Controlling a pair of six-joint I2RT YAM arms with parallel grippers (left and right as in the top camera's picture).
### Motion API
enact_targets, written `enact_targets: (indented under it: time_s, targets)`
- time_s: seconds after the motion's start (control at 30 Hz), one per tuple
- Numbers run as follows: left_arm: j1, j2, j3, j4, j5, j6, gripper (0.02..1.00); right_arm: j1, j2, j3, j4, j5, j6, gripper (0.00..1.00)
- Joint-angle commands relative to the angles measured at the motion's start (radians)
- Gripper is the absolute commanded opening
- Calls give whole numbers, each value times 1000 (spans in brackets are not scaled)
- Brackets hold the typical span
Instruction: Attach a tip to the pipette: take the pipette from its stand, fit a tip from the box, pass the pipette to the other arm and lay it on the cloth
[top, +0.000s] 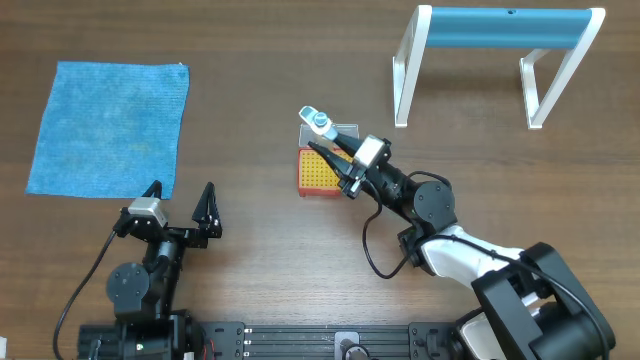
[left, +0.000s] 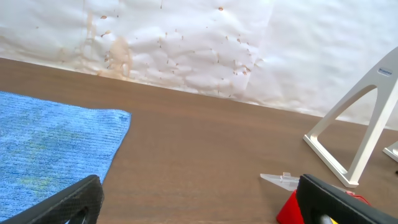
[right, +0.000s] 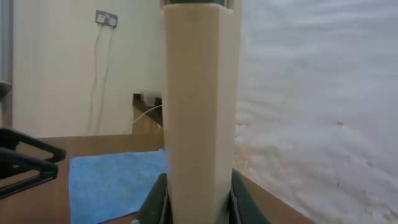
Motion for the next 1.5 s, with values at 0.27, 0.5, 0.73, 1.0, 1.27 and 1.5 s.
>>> enact_targets:
  time_s: [0.27, 0.5, 0.73, 1.0, 1.27, 1.5]
  targets:
    - [3, -7, -4, -2, -15, 13, 998, 6, 158, -4, 11, 137, 5, 80]
    - [3, -7, -4, -2, -15, 13, 998, 6, 196, 14, 11, 172, 50, 80]
    - [3, -7, -4, -2, -15, 13, 998, 8, 229, 23, 11, 172, 50, 80]
    - [3, -7, -4, -2, -15, 13, 998, 6, 244, 34, 10, 172, 50, 82]
    - [3, -7, -4, -2, -15, 13, 996, 6, 247, 33, 10, 171, 50, 80]
    - [3, -7, -4, -2, -15, 13, 996, 6, 247, 26, 10, 168, 50, 80]
